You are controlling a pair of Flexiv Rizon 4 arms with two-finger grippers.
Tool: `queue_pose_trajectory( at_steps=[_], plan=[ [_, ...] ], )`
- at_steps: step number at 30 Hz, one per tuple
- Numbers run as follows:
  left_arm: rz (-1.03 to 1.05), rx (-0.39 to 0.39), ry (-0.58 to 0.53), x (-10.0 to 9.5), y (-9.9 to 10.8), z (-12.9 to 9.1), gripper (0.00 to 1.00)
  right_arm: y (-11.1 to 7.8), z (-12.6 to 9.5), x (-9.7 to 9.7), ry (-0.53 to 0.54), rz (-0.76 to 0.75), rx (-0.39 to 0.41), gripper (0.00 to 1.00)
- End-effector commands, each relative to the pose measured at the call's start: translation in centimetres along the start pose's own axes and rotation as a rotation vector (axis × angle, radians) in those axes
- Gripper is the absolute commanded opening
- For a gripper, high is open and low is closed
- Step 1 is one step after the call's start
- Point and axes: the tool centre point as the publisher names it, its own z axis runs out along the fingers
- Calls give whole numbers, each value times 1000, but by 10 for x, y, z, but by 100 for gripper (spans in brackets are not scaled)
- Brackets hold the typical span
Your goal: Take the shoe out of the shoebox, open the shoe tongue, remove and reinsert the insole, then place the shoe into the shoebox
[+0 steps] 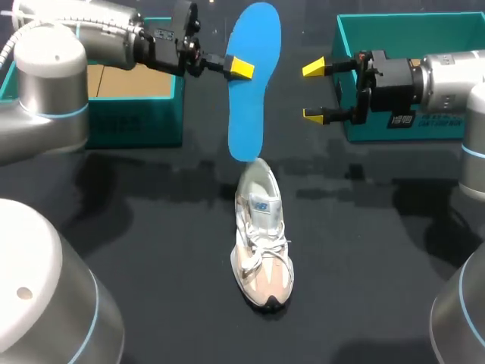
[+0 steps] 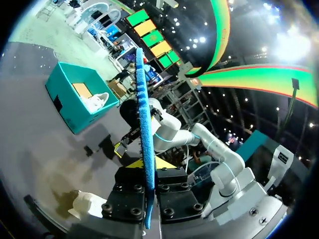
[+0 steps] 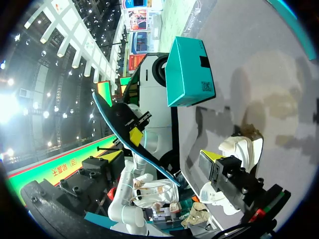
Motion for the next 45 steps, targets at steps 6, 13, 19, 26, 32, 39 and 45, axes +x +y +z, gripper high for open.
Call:
queue_pose_trajectory(
  at_steps=[6,13,19,26,32,39,45],
  plan=[
    [-436,354,-32,-19,8,17,0,0,0,0,-1,0,0,100],
    [-597,399,-41,-24,15,17,0,-4,-3,1,-42,-36,-19,100],
    [-657,432,-54,-25,23,15,0,-8,-10,8,-107,-77,-43,100],
    [-699,400,-26,-29,25,11,0,-8,-10,27,-327,-48,-50,100],
    [-720,368,-12,-34,23,13,0,-9,-4,45,-512,-56,-67,100],
    [-737,344,-10,-37,22,15,0,-20,5,66,-714,-130,-117,100],
    [-737,344,-10,-37,22,15,0,-26,23,85,-944,-124,-125,100]
  ],
)
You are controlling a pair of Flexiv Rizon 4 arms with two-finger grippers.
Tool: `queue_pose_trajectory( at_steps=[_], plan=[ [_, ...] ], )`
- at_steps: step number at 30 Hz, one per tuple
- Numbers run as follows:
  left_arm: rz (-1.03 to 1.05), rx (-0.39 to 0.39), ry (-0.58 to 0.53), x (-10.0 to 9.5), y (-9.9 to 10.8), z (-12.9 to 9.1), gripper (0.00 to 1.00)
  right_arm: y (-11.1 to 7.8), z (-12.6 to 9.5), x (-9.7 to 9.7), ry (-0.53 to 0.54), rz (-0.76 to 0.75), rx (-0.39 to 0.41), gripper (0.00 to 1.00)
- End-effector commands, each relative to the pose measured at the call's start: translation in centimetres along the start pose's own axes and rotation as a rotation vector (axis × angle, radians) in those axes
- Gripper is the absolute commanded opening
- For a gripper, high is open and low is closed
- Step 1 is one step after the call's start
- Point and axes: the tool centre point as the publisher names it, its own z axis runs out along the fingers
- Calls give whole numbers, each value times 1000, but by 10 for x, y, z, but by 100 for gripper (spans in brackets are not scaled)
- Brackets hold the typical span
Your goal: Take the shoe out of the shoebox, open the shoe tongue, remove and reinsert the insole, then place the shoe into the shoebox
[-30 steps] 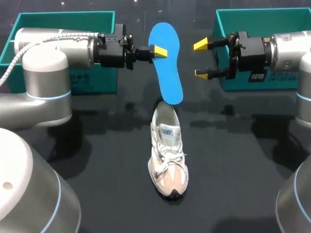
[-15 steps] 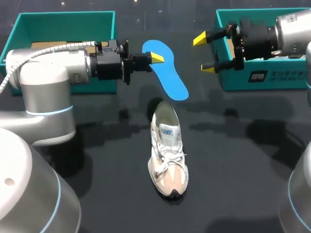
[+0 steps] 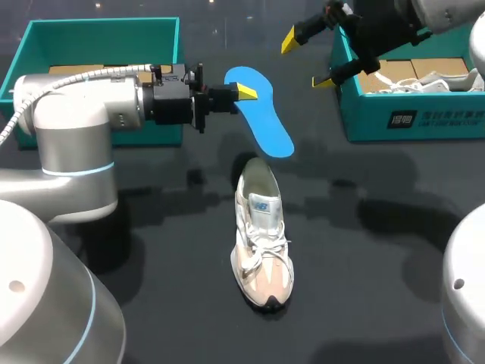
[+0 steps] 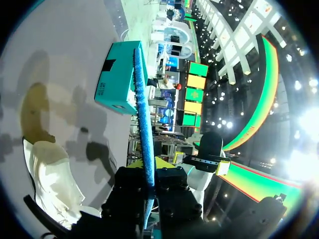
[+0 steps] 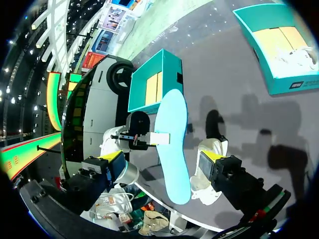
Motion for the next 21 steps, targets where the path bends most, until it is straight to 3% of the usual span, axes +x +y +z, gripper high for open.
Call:
queue_pose_trajectory(
  at_steps=[1,11,21],
  plan=[
    [0,-2,0,0,-1,0,0,-2,2,21,-392,18,10,100],
    [0,-2,0,0,-1,0,0,-2,17,55,-711,52,46,100],
    [0,-2,0,0,-1,0,0,-8,33,70,-863,65,64,100]
  ],
)
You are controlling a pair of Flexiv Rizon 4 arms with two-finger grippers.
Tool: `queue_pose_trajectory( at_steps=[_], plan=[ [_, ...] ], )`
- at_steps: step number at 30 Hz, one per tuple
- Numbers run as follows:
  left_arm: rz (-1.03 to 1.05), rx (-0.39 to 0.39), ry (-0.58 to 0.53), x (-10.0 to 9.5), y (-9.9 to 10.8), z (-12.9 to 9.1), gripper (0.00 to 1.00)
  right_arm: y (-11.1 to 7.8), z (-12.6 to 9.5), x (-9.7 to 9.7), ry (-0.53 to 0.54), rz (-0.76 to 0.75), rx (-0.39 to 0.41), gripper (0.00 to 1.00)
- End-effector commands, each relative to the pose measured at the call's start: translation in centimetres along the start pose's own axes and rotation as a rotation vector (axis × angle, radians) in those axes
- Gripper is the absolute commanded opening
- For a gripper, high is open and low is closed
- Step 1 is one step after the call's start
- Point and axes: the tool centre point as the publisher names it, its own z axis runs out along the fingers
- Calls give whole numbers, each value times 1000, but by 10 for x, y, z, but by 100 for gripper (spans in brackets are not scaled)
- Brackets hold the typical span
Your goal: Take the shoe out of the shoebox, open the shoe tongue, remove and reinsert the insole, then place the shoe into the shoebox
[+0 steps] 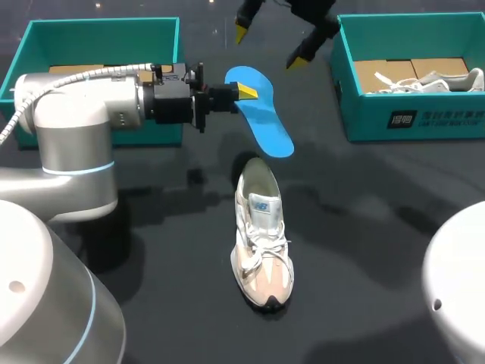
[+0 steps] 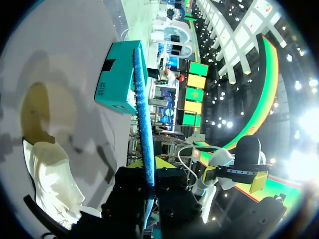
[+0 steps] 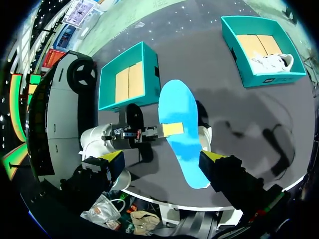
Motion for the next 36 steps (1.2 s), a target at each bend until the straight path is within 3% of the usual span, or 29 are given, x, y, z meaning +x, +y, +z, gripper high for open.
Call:
queue_pose_trajectory(
  at_steps=[1,15,24,30,33,36],
  plan=[
    [0,1,0,0,0,0,0,0,5,12,-457,-1,-7,100],
    [0,1,0,0,0,0,0,-7,9,25,-505,-40,-12,100],
    [0,1,0,0,0,0,0,11,11,29,-544,-34,-1,100],
    [0,1,0,0,0,0,0,25,9,-7,-413,10,-27,100],
    [0,1,0,0,0,0,0,38,-4,-15,-326,88,-24,100],
    [0,1,0,0,0,0,0,39,-8,-17,-206,127,-27,100]
  ],
)
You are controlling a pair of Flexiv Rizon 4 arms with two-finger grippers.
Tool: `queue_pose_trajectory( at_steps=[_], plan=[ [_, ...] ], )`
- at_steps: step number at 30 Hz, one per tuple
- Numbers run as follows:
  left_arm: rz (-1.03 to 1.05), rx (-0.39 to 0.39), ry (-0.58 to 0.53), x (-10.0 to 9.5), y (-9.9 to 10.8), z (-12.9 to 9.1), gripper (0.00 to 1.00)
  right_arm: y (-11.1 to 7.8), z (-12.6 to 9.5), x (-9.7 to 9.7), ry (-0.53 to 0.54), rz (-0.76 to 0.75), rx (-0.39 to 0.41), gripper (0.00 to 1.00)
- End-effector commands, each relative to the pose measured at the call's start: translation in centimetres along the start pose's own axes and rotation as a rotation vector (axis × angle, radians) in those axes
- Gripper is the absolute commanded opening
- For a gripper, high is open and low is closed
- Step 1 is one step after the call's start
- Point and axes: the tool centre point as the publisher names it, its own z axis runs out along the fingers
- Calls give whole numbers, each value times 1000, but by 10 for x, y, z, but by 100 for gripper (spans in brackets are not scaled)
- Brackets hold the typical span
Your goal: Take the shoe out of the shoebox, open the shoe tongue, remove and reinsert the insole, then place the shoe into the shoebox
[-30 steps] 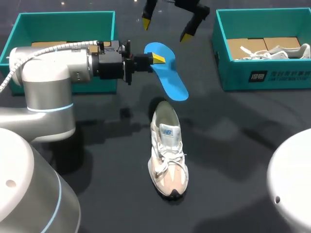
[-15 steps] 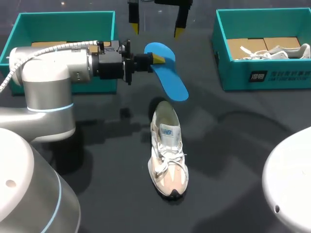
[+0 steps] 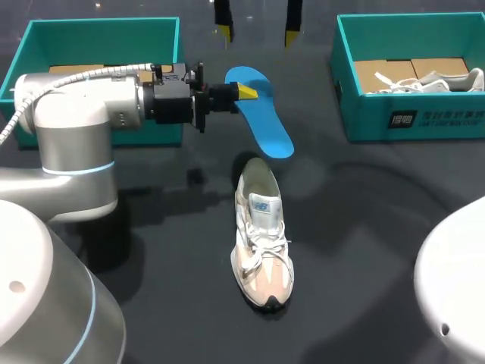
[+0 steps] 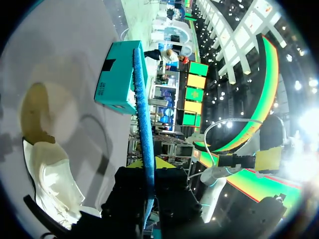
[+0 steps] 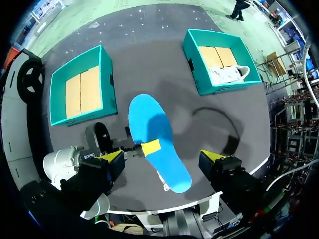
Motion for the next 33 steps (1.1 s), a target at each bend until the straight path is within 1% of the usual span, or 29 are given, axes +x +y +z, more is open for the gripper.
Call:
queue_pose_trajectory(
  at_steps=[1,2,3,4,5,6,8,9,11,13,15,19,22,24,27,29,33],
  plan=[
    [0,1,0,0,0,0,0,2,-3,-23,298,49,23,100],
    [0,1,0,0,0,0,0,-1,-3,-24,330,57,26,100],
    [0,1,0,0,0,0,0,-24,3,-21,375,69,33,100],
    [0,1,0,0,0,0,0,-40,8,-17,425,82,43,100],
    [0,1,0,0,0,0,0,-43,9,-20,450,97,47,100],
    [0,1,0,0,0,0,0,-44,10,-25,485,113,52,100],
    [0,1,0,0,0,0,0,-42,13,-36,591,136,74,100],
    [0,1,0,0,0,0,0,-42,15,-39,620,151,80,100],
    [0,1,0,0,0,0,0,-40,20,-46,725,143,109,100],
    [0,1,0,0,0,0,0,-38,26,-51,774,161,129,100],
    [0,1,0,0,0,0,0,-39,31,-55,873,152,130,100],
    [0,1,0,0,0,0,0,-39,41,-63,1010,147,140,100],
    [0,1,0,0,0,0,0,-38,48,-65,1085,134,152,100],
    [0,1,0,0,0,0,0,-38,52,-64,1106,130,156,100],
    [0,1,0,0,0,0,0,-38,54,-64,1149,112,137,100],
    [0,1,0,0,0,0,0,-38,55,-64,1183,94,105,100],
    [0,1,0,0,0,0,0,-39,59,-64,1245,88,79,100]
  ],
)
